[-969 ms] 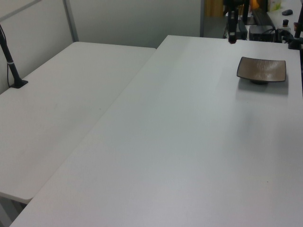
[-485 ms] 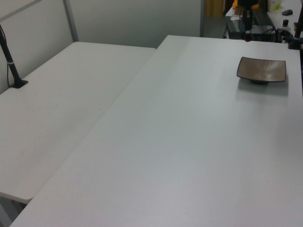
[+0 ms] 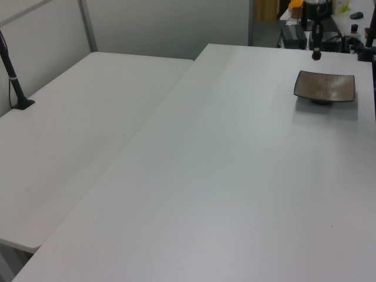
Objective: Strawberries on a ceramic plate
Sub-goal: 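Lift the strawberry and carry it over the brown square plate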
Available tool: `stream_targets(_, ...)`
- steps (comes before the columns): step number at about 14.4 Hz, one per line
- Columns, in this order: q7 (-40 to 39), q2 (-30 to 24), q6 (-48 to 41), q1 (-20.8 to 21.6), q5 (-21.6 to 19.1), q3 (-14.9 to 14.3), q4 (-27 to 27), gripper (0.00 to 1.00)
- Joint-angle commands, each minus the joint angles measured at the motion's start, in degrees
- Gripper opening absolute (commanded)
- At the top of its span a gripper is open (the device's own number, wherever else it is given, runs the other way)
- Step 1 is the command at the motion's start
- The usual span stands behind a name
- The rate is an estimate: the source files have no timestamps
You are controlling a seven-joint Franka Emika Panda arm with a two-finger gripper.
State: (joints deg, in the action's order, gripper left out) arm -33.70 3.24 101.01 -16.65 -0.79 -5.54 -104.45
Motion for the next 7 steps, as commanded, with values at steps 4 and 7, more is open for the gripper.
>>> stream_targets(4,-0.76,4.32,13.06,-2.33,1.84,0.27,-7.33,0.14)
stream_targets(7,-0.85,4.49,16.93,-3.39,4.03,0.27,-11.64,0.14)
